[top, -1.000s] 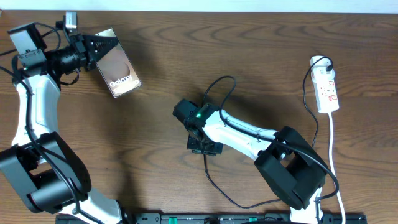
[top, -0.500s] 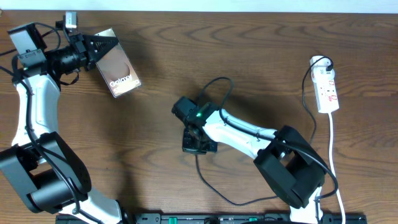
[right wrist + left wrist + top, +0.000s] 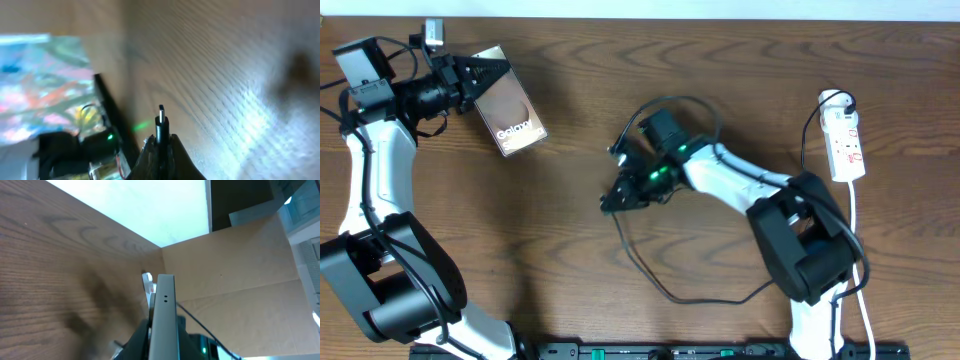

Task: Plug charger to phone and switch on socket
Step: 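Carry the plug with the right gripper toward the phone's bottom edge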

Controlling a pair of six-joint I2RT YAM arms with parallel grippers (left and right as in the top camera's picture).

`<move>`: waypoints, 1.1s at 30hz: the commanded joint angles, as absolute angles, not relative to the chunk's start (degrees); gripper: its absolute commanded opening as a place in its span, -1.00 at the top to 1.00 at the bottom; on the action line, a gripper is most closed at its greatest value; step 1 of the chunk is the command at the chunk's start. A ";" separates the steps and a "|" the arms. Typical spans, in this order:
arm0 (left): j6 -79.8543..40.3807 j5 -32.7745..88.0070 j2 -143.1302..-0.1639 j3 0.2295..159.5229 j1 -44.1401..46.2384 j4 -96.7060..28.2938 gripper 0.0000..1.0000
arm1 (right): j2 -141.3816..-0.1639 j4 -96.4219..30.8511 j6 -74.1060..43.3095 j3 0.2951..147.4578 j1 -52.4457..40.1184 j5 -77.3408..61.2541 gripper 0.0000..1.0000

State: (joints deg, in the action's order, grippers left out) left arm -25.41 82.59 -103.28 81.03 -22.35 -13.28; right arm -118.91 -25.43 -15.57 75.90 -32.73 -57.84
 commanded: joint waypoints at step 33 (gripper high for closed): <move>-25.56 80.29 -101.86 81.21 -17.30 -11.03 0.85 | -125.86 41.36 -48.97 75.64 -30.96 -82.15 0.98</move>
State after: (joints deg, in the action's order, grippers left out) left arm -25.45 80.23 -103.28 81.01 -18.37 -12.40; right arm -125.64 38.70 -34.68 75.33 -30.52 -83.24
